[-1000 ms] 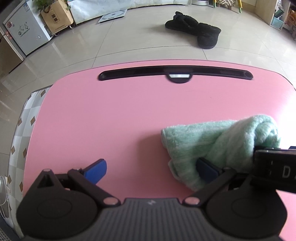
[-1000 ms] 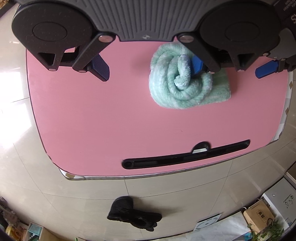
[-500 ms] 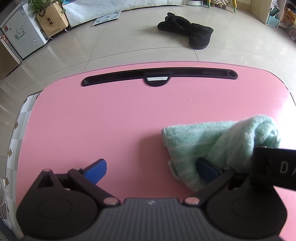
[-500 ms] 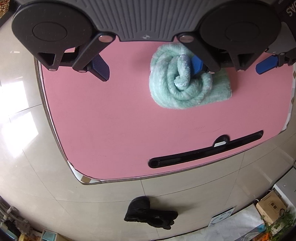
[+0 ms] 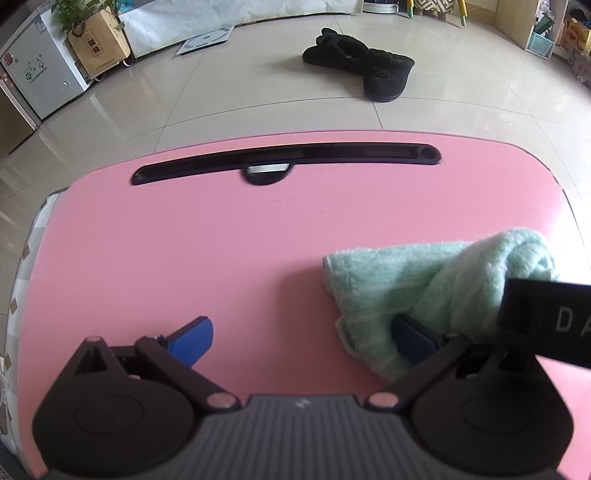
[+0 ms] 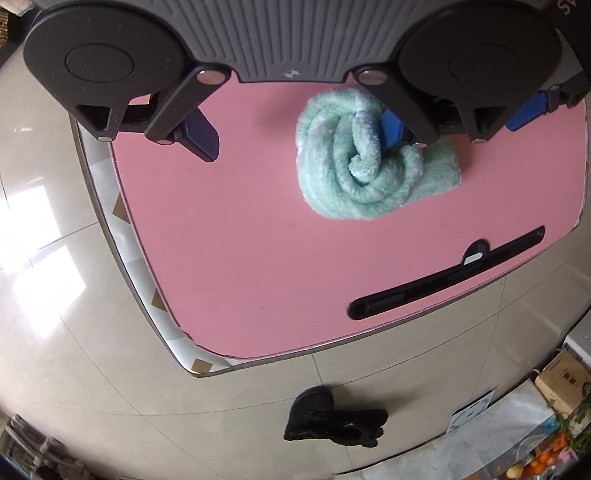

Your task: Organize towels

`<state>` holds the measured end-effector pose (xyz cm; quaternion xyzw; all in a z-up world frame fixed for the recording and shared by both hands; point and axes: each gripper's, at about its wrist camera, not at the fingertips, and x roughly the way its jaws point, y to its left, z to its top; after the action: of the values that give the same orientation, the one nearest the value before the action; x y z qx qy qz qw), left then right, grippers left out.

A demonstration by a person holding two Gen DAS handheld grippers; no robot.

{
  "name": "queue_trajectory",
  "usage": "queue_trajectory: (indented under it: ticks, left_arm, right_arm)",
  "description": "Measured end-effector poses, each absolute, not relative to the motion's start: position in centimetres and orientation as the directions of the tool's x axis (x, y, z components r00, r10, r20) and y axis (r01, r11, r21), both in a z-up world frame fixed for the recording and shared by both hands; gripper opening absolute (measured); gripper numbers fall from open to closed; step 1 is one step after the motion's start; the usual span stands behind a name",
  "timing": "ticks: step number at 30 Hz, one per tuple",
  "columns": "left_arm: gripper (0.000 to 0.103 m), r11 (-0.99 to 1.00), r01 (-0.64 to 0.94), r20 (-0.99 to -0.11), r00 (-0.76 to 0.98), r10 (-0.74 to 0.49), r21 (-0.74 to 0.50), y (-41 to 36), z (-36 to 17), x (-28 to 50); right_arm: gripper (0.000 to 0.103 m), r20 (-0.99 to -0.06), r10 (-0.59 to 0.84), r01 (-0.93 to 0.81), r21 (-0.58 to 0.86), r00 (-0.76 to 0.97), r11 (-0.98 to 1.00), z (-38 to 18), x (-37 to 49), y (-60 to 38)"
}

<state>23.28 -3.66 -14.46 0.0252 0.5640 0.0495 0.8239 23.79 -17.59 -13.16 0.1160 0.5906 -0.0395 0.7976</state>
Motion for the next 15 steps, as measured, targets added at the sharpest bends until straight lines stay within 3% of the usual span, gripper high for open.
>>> queue_trajectory:
  ticks: [15]
  left_arm:
    - [0.103,0.997,-0.028,-0.927,0.365,0.080,0.075,-7.0,-14.7,24.4]
  right_arm:
    - [0.086,-0.954,0.048,0.325,0.147,0.295,0.934,-13.0,23.9,-21.3]
